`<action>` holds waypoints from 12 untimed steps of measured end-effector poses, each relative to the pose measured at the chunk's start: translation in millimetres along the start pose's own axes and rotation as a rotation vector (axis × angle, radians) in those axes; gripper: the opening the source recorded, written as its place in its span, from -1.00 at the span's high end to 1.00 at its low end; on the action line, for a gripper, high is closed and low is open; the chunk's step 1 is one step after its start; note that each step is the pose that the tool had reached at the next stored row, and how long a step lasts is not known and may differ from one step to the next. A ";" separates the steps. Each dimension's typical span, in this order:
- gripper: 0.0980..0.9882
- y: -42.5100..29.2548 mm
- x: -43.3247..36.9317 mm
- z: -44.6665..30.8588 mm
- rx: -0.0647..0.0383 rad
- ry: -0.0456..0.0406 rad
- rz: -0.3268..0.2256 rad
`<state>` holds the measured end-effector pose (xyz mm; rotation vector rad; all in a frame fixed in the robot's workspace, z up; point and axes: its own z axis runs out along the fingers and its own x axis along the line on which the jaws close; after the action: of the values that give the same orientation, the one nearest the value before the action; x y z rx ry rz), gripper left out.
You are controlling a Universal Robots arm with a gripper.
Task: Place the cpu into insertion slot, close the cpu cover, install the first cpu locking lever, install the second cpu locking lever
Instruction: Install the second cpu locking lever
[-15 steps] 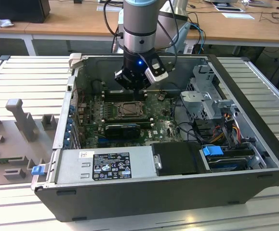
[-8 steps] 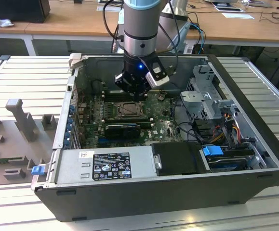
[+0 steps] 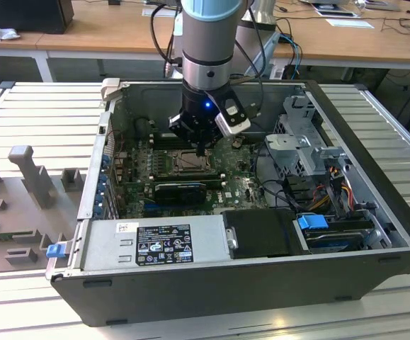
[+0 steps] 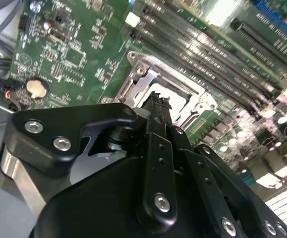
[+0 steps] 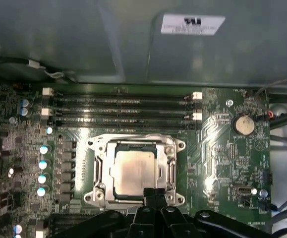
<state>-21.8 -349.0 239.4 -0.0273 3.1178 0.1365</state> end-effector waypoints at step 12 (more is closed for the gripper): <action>0.98 -21.1 13.8 6.0 -0.008 0.0033 -0.023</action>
<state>-35.1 -369.8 231.3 -0.0635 3.1191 0.1481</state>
